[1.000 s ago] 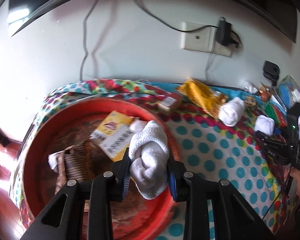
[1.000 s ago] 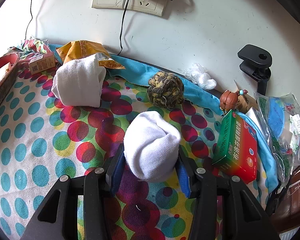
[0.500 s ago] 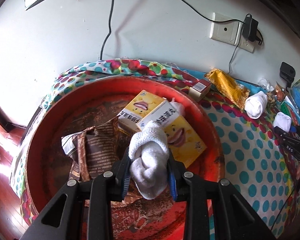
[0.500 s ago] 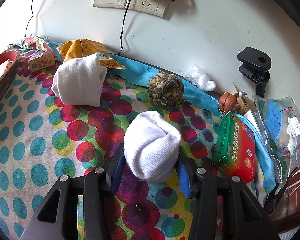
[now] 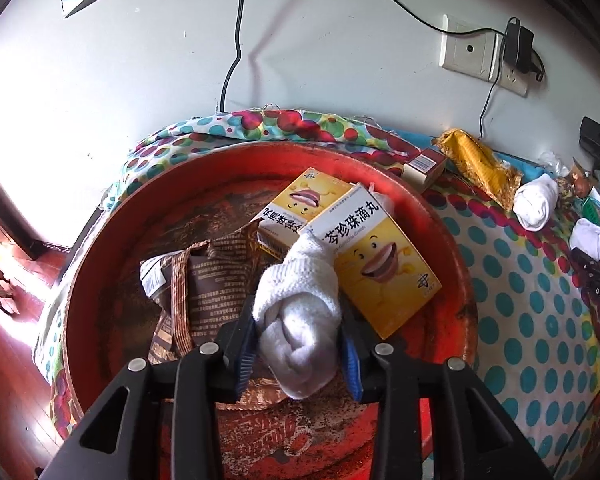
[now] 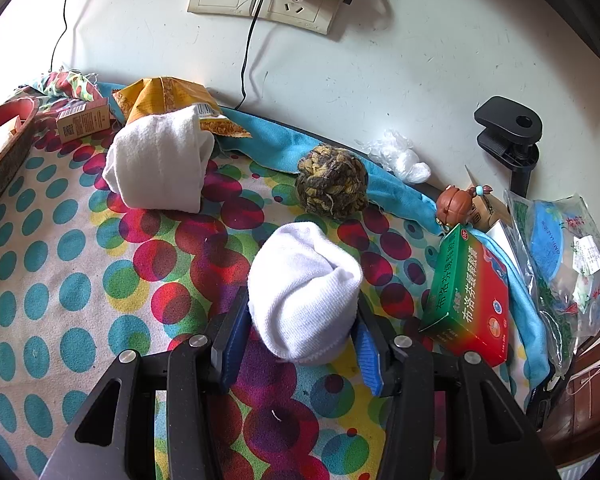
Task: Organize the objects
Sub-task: 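Carry the rolled white socks with the left gripper into the tray and release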
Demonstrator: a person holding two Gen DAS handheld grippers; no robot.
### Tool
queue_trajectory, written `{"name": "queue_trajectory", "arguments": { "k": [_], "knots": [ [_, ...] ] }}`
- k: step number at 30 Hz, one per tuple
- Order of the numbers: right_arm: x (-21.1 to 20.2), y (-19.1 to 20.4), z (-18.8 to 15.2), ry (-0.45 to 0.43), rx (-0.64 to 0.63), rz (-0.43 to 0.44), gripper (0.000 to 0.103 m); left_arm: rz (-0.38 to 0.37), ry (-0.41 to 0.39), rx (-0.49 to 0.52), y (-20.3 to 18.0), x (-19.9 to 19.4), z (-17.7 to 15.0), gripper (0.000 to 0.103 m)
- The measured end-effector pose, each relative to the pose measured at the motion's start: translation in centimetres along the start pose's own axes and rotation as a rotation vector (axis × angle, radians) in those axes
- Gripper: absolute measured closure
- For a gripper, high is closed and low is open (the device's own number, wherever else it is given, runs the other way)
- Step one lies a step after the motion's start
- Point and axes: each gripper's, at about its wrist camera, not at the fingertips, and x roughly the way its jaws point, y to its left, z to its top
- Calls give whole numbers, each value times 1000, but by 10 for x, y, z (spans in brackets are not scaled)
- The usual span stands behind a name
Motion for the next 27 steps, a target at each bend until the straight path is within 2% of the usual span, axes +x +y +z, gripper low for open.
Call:
{"name": "queue_trajectory", "arguments": {
  "k": [6, 10, 13, 18, 27],
  "knots": [
    [0, -1, 0, 1, 2, 3, 57, 39, 3, -8, -1, -2, -4, 59],
    [1, 1, 1, 1, 1, 1, 57, 83, -17, 9, -4, -10, -4, 50],
    [1, 2, 2, 8, 6, -9, 57, 96, -25, 14, -7, -18, -4, 50],
    [1, 1, 2, 4, 2, -9, 58, 73, -33, 20, -13, -28, -4, 48],
    [-13, -1, 2, -75, -4, -27, 58, -10, -18, 8, -21, -36, -10, 48]
  ]
}}
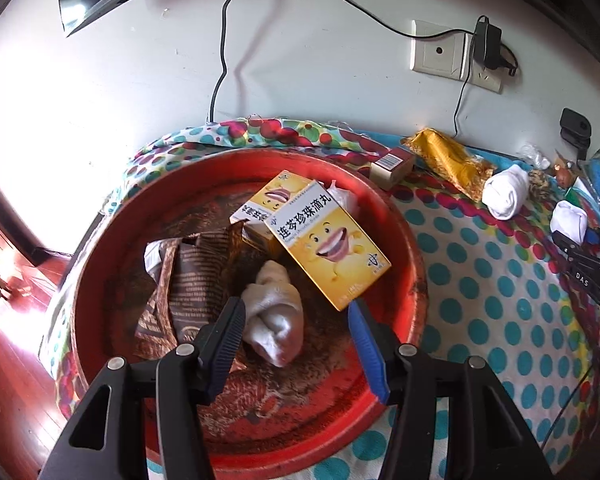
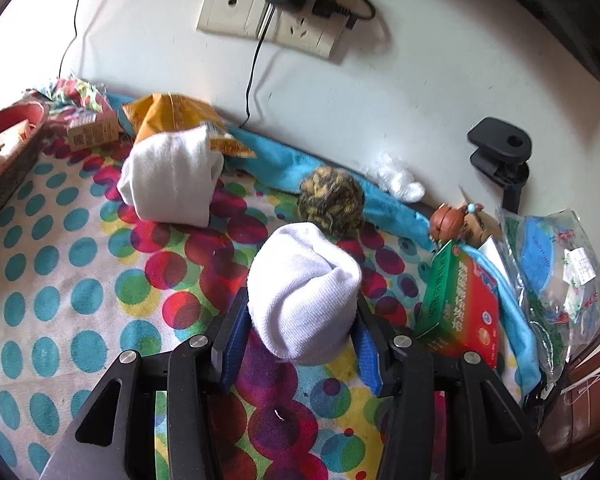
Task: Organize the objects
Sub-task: 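Carry the white sock ball with the right gripper into the tray and release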
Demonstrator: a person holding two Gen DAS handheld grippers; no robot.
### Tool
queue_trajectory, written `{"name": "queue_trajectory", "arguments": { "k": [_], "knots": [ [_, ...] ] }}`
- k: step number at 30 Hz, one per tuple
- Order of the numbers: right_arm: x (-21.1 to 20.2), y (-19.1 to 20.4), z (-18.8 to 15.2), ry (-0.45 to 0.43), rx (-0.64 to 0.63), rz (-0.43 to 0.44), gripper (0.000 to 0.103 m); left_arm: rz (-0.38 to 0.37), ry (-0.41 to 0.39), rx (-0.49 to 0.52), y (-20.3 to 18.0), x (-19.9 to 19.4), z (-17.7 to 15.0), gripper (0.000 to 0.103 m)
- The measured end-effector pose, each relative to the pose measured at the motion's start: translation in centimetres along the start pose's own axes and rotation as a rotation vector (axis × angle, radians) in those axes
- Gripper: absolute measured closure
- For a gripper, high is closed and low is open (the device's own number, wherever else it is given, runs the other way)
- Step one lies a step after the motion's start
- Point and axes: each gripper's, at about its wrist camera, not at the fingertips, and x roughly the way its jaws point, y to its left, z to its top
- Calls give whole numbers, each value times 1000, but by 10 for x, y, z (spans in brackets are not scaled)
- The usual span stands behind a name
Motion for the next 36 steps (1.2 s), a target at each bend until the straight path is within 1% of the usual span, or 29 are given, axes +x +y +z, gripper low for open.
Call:
{"name": "queue_trajectory", "arguments": {
  "k": [4, 5, 6, 8, 10, 13, 16, 17, 19, 20, 23, 25, 28, 31, 33, 36],
  "knots": [
    [-7, -2, 0, -39, 15, 19, 58, -36, -5, -42, 10, -5, -7, 48],
    [-8, -4, 0, -44, 25, 31, 58, -44, -6, -54, 14, -6, -9, 48],
    [-8, -4, -1, -45, 34, 63, 58, -50, -7, -67, 19, -7, -11, 48],
    [-11, 2, -1, -41, 39, 74, 58, -61, -7, -94, 28, -9, -14, 48],
    [-17, 9, 0, -42, 68, 136, 58, -72, -10, -114, 37, -11, -14, 48],
    [-39, 33, 8, -84, 76, 235, 58, -72, -17, -130, 47, -14, -15, 48],
    [-63, 71, 20, -123, 27, 346, 58, -72, -14, -142, 53, -15, -16, 48],
    [-73, 88, 26, -139, 6, 401, 58, -73, -14, -141, 54, -15, -16, 48],
    [-85, 113, 33, -157, -24, 464, 58, -71, -20, -143, 58, -18, -17, 48],
    [-91, 132, 38, -164, -47, 509, 58, -73, -21, -141, 60, -19, -17, 48],
    [-102, 176, 44, -176, -106, 579, 58, -71, -28, -157, 70, -23, -18, 48],
    [-107, 210, 46, -169, -163, 627, 58, -66, -33, -172, 80, -25, -18, 48],
    [-111, 246, 44, -158, -222, 663, 58, -51, -38, -188, 94, -27, -20, 48],
    [-108, 273, 44, -135, -257, 683, 58, -46, -36, -214, 106, -26, -20, 48],
    [-105, 284, 45, -116, -263, 688, 58, -47, -32, -232, 114, -25, -22, 48],
    [-103, 293, 42, -108, -287, 670, 57, -49, -30, -242, 119, -23, -23, 48]
  ]
}}
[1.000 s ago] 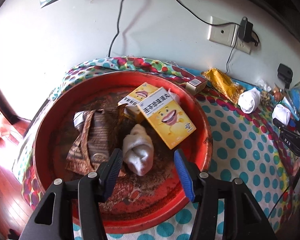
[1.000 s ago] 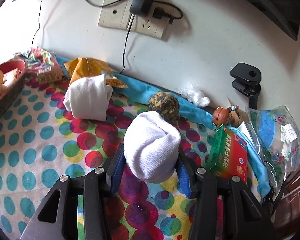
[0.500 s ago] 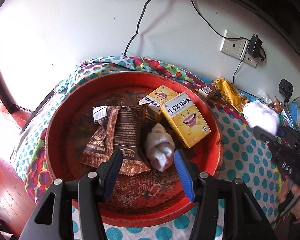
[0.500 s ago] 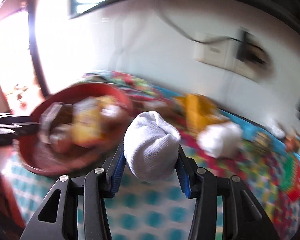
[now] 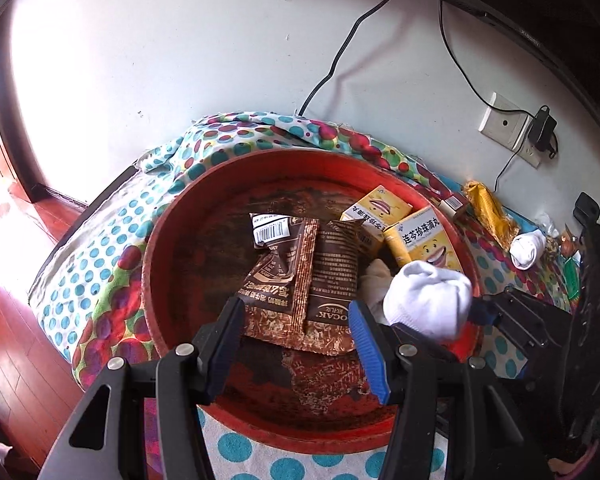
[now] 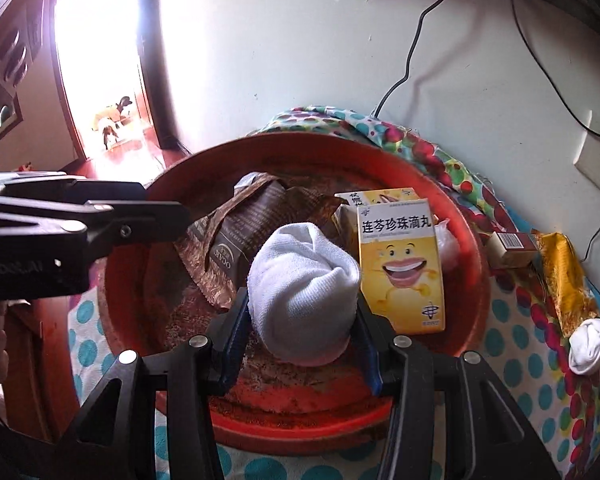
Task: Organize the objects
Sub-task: 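Carry the white sock ball with the right gripper into the tray and release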
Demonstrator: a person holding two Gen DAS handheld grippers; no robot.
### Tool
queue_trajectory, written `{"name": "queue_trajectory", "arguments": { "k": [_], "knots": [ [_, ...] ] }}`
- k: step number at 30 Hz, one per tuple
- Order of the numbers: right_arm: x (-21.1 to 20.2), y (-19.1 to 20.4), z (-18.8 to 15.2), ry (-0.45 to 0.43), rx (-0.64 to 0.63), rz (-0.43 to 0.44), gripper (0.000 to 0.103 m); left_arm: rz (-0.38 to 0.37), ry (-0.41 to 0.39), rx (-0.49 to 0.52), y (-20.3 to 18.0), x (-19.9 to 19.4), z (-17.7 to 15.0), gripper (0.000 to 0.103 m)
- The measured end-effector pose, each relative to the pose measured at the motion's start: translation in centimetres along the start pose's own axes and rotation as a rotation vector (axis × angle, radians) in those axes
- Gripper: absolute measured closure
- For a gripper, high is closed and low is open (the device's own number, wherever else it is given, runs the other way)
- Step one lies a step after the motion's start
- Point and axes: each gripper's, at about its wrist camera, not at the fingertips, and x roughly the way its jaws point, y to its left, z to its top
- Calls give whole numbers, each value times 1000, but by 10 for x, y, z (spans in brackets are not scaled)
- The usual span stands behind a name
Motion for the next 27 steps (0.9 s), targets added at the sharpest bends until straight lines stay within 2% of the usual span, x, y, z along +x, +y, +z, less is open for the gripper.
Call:
{"name": "queue_trajectory", "arguments": {
  "k": [2, 4, 5, 6, 9, 13, 17, 22, 27],
  "knots": [
    [0, 1, -2, 6, -20, -12, 54, 3, -3, 6, 0, 1, 0, 48],
    [-7, 2, -4, -14, -42, -30, 42, 6, 0, 17, -3, 3, 0, 48],
    [-13, 0, -5, -36, -39, -37, 30, -1, 2, 19, -4, 4, 0, 48],
    [-21, -2, -5, -56, -32, -51, 24, -7, 3, 22, -6, 5, 0, 48],
    [-43, -18, -7, -97, 10, -76, 23, -10, 4, 35, -12, 7, 0, 48],
    [-70, -55, -21, -128, 80, -166, 18, -34, 10, 74, -30, 9, 1, 48],
    [-98, -121, -49, -134, 216, -301, 18, -62, 2, 144, -62, 9, 0, 48],
    [-122, -203, -88, -110, 385, -452, 18, -114, 11, 234, -114, 13, -3, 48],
    [-125, -267, -123, -54, 473, -562, 18, -163, 25, 334, -172, 23, -11, 48]
  ]
}}
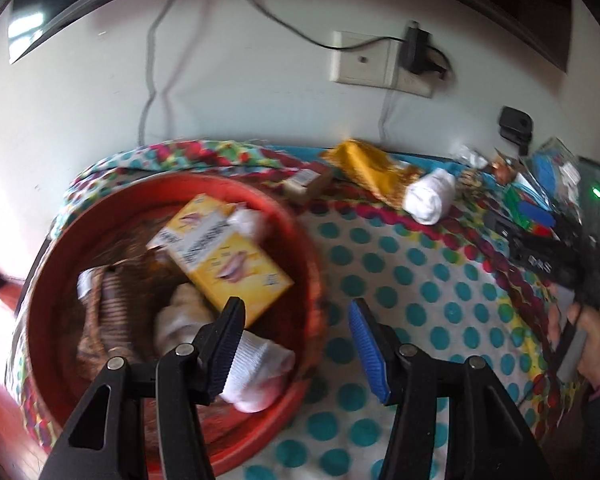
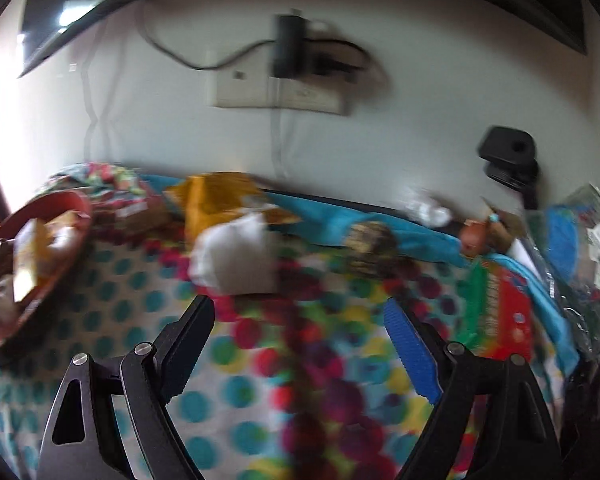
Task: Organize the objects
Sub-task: 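Grasp the knitted yarn ball with the right gripper while the left gripper grasps another white sock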
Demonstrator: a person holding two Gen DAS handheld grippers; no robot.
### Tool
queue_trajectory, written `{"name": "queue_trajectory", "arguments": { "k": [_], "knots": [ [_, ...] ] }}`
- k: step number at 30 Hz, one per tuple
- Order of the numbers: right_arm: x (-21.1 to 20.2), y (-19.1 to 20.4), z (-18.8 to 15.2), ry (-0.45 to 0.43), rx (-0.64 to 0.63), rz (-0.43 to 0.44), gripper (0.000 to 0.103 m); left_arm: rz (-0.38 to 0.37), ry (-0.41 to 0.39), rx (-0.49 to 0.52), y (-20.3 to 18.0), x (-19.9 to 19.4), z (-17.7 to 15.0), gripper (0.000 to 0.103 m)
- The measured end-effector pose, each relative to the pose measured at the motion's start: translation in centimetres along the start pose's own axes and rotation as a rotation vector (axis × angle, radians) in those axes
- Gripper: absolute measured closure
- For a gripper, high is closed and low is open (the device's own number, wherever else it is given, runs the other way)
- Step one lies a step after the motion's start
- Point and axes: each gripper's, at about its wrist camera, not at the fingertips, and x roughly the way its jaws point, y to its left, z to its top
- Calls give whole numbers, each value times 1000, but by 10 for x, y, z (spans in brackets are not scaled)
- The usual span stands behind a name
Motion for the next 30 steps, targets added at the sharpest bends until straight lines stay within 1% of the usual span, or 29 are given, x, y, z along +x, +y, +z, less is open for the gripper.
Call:
{"name": "queue_trajectory", "arguments": {
  "k": [3, 5, 7, 9, 12, 14, 16, 17, 18, 19, 20, 21, 23, 25, 27, 30],
  "knots": [
    [23, -27, 3, 29, 41, -24, 18, -26, 9, 54, -31, 15, 8, 48],
    [41, -38, 7, 56, 45, -34, 18, -22, 23, 84, -48, 27, 12, 48],
    [55, -41, 12, 67, 42, -48, 18, -42, 36, 104, -63, 39, 16, 48],
    [69, -46, 18, 74, 48, -45, 18, -42, 52, 118, -75, 51, 20, 48],
    [84, -50, 26, 86, 61, -28, 18, -27, 47, 136, -86, 62, 24, 48],
    [94, -49, 29, 104, 59, -28, 18, -32, 40, 154, -93, 68, 27, 48],
    [101, -49, 32, 111, 71, -6, 20, -18, 24, 167, -98, 75, 31, 48],
    [103, -49, 33, 113, 74, 0, 27, -15, 15, 173, -100, 79, 32, 48],
    [106, -48, 32, 125, 73, 21, 38, -9, 10, 175, -101, 83, 34, 48],
    [109, -46, 31, 139, 66, 38, 44, -13, 5, 178, -102, 86, 35, 48],
    [111, -43, 30, 149, 54, 41, 50, -31, -1, 177, -103, 90, 37, 48],
    [109, -41, 29, 144, 47, 34, 50, -40, -2, 175, -104, 92, 38, 48],
    [106, -40, 25, 139, 43, 53, 50, -62, -6, 169, -106, 98, 40, 48],
    [98, -38, 15, 141, 51, 54, 50, -88, -5, 165, -108, 103, 42, 48],
    [89, -38, 5, 146, 60, 62, 50, -106, -20, 160, -110, 106, 44, 47],
    [70, -39, -15, 156, 71, 59, 50, -142, -25, 135, -110, 111, 48, 43]
  ]
}}
